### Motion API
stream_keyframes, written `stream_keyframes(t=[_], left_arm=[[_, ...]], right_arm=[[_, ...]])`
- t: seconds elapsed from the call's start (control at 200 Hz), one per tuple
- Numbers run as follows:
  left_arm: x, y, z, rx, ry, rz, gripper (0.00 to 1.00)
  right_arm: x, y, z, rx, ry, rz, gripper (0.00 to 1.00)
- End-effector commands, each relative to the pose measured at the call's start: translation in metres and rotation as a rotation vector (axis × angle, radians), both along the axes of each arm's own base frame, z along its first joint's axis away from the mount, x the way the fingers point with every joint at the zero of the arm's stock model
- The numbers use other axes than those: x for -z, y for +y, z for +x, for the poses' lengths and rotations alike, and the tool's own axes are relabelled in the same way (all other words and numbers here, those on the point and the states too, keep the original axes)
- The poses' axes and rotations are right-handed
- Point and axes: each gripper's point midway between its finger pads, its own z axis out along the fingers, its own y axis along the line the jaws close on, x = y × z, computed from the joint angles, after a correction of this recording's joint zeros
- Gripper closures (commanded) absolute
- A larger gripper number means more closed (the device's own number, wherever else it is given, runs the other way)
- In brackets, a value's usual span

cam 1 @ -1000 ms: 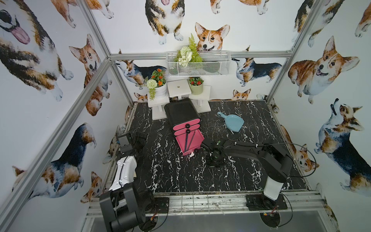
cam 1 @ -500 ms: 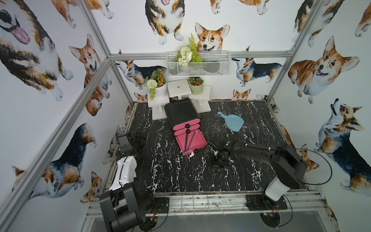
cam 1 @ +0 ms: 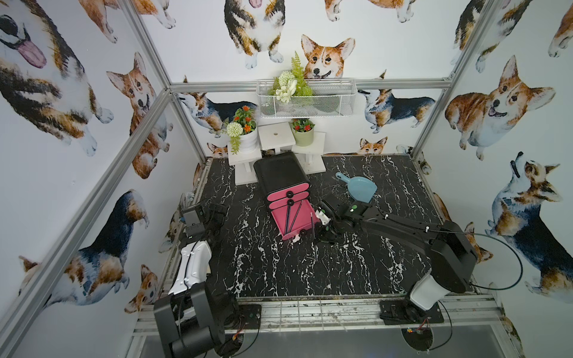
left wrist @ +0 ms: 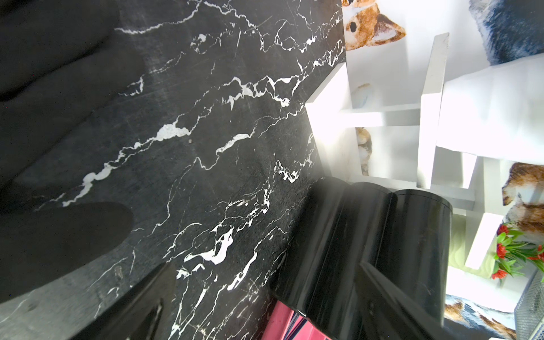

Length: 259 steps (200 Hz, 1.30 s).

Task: Please place the pencils in the drawer according to their color
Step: Pick up the pencil from the center of the board, then place the pencil in the drawer.

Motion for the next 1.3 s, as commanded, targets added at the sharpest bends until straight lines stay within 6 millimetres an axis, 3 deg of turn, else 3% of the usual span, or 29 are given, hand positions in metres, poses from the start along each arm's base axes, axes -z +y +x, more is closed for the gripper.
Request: stream_keyframes(t=[0.0,0.395,0.676,0.936,1.291], left_arm=[[-0.005,-0.001,0.003,0.016,-0.017,0.009,0.00],[-0.003,-0.001,0.003,0.021,-0.008,0.017,0.00],[0.000,-0.001,0.003,0.028,0.000,0.017,0.00],[0.001,-0.002,0.003,0.033,0.001,0.016,0.00],[-0.002,-0.002,0.001,0.036,-0.003,0.028,0.00]], right_arm=[[-0.009,0.023,-0.002,-0.069,0.057,0.108,1.00],[0.004,0.055,0.021,-0.043,0.204,0.258,1.00],[0.021,0.057,0.053,0.010,0.199,0.256,1.00],[0.025,0.049,0.091,0.082,0.136,0.238,1.00],[0.037,0.060,0.132,0.150,0.065,0.217,1.00]])
